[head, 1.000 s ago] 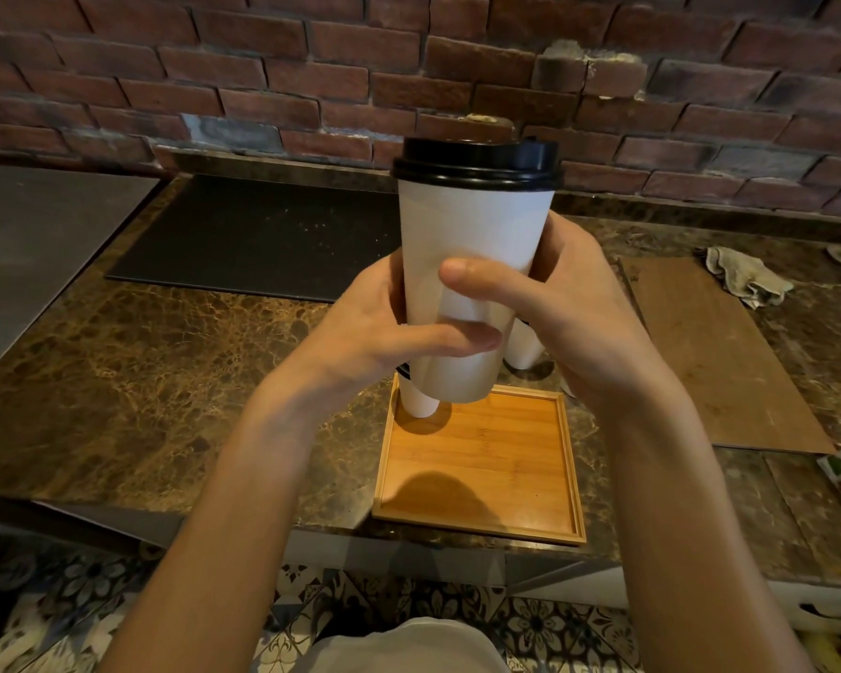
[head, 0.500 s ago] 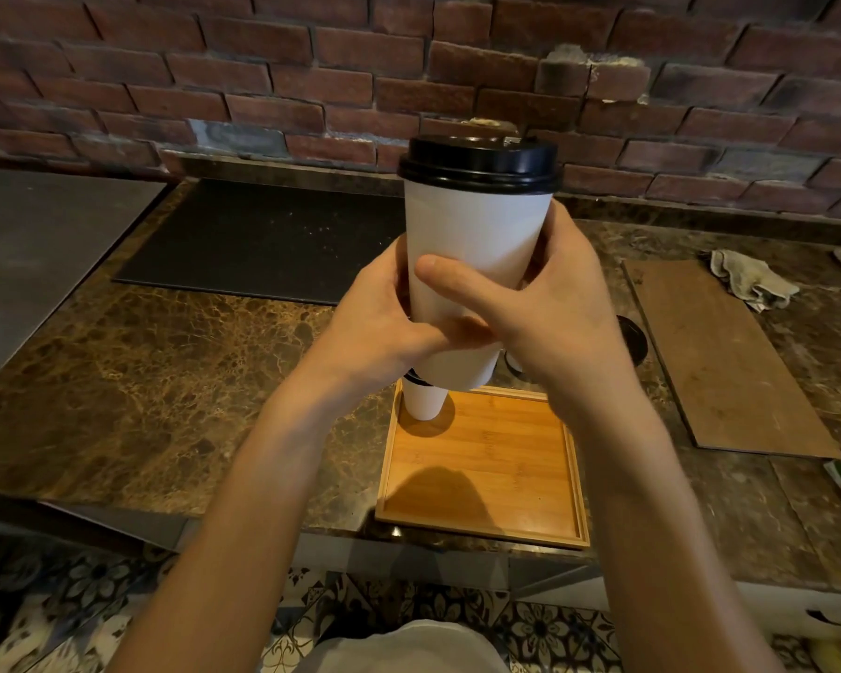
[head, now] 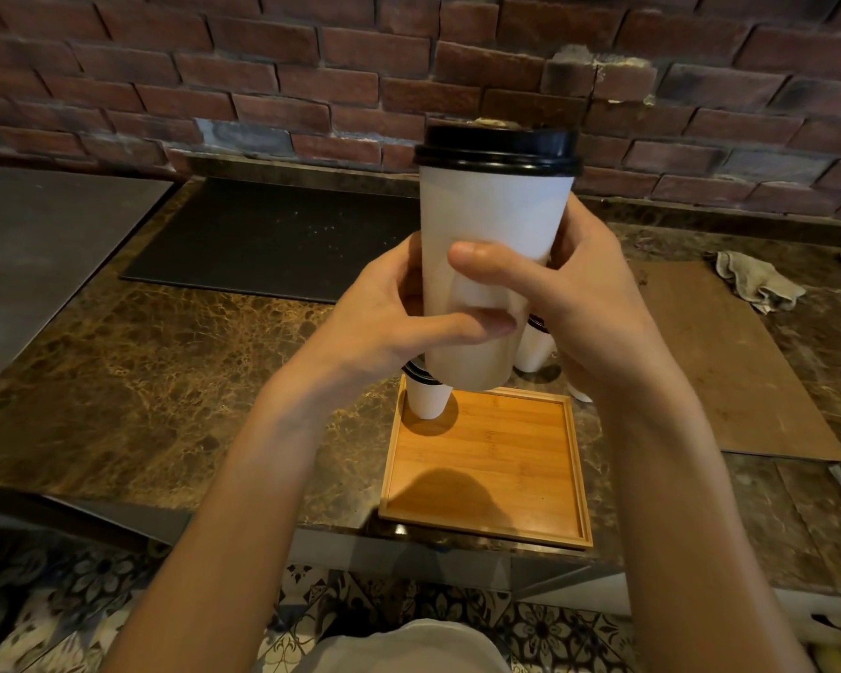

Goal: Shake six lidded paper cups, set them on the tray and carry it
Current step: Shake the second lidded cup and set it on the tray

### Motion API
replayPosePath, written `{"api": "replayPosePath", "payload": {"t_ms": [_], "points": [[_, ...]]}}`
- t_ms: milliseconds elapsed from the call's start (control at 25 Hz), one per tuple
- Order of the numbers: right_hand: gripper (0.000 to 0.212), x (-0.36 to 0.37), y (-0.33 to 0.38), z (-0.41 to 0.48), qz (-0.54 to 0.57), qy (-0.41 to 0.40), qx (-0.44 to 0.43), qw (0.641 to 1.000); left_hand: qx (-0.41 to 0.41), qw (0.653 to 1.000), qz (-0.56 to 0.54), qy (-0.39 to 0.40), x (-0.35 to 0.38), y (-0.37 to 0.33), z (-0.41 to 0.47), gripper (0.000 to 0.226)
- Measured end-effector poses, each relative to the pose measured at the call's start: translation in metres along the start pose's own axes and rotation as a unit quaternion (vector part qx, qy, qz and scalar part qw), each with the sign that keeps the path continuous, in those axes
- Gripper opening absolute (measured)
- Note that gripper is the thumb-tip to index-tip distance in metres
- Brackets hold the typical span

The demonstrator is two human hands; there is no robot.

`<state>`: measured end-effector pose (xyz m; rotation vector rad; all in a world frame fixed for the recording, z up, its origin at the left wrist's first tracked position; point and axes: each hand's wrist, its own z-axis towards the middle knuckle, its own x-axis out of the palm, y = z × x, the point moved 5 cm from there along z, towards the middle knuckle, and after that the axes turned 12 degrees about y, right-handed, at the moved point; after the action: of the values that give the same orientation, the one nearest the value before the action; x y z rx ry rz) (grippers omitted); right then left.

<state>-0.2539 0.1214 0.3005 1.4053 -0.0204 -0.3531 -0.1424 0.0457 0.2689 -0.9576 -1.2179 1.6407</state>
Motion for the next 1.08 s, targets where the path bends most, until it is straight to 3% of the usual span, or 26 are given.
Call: {"api": "replayPosePath", "payload": {"t_ms": [240, 400, 920, 1080], "points": [[0.068, 0.001, -0.006, -0.001, 0.050, 0.055, 0.008, 0.997, -0.014, 1.000, -0.005, 0.022, 0.002, 0.004, -0.001, 0.058], [0.066, 0.000, -0.007, 0.000, 0.009, 0.056, 0.017, 0.998, -0.012, 1.000, -0.005, 0.002, 0.002, 0.004, -0.002, 0.055], [0.081, 0.009, -0.009, -0.006, -0.110, -0.097, 0.022, 0.989, -0.029, 0.997, 0.028, -0.073, -0.002, 0.014, 0.001, 0.055], [0.074, 0.008, -0.009, -0.004, -0.103, -0.088, 0.017, 0.991, -0.032, 0.996, 0.035, -0.078, -0.003, 0.014, 0.000, 0.051]]}}
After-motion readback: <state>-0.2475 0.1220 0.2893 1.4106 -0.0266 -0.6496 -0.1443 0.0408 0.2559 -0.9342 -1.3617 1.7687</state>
